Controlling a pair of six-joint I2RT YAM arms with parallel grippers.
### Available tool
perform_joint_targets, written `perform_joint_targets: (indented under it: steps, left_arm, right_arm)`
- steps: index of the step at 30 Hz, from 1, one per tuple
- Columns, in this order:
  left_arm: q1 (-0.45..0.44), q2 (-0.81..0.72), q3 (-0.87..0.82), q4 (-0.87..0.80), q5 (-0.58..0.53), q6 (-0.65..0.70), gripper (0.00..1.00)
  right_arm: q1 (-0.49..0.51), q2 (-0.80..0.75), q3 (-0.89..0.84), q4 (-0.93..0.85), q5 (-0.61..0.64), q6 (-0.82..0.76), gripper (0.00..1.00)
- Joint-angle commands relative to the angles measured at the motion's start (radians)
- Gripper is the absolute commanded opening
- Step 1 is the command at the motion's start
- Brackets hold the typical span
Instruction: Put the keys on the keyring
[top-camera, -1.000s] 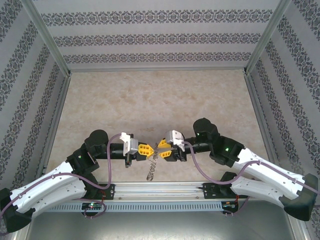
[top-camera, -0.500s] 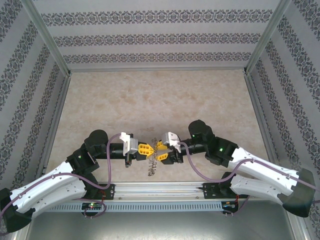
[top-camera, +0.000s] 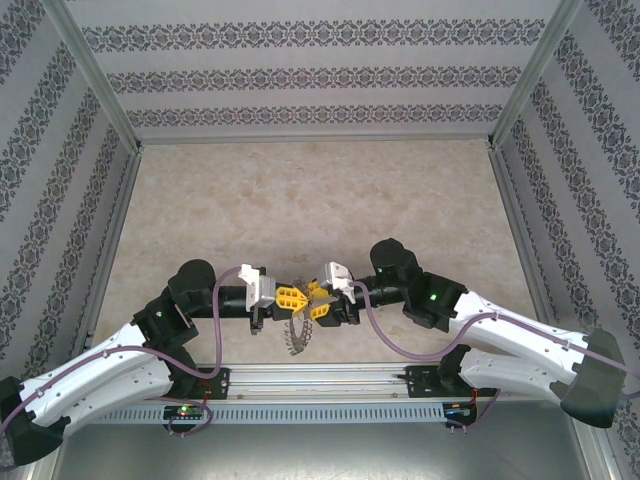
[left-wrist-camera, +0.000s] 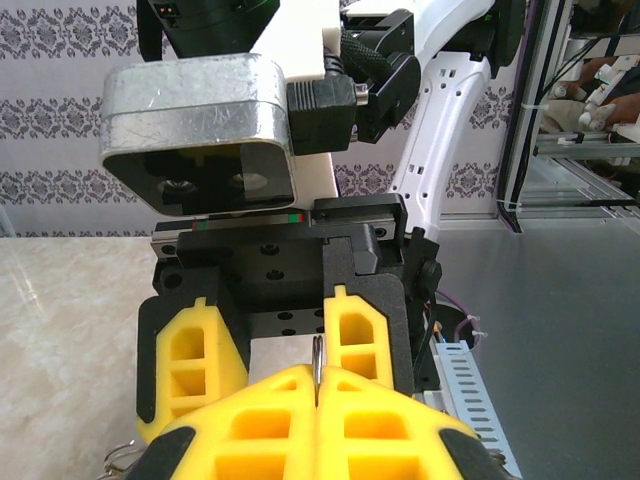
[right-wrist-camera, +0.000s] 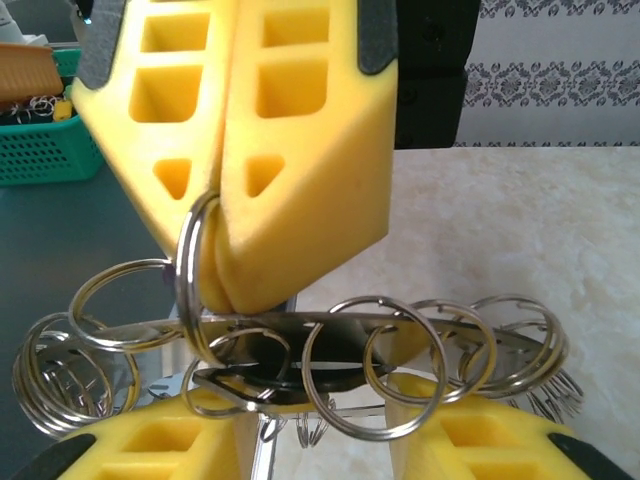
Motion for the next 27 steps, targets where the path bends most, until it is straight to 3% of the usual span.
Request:
perform_joint_targets:
  steps: [1,10,16,27]
  left_arm:
    - [-0.007,-0.026,0.004,0.051,-0.014,-0.004,0.0]
    - [-0.006,-0.037,-0.001,0.047,-0.039,-0.005,0.0]
    - [-0.004,-0.034,0.0,0.048,-0.044,-0.007,0.0]
    - [-0.001,-0.037,-0.003,0.045,-0.044,-0.009,0.0]
  right_arm:
    - [0.013,0.001,-0.018,0.045,-0.05,0.012,0.42]
    - [0.013,-0.013,-0.055,0.083,-0.071,0.023,0.48]
    - [0.013,-0.025,-0.062,0.09,-0.049,0.013,0.34]
    - [0.013,-0.025,-0.065,0.119,-0.062,0.026,0.3]
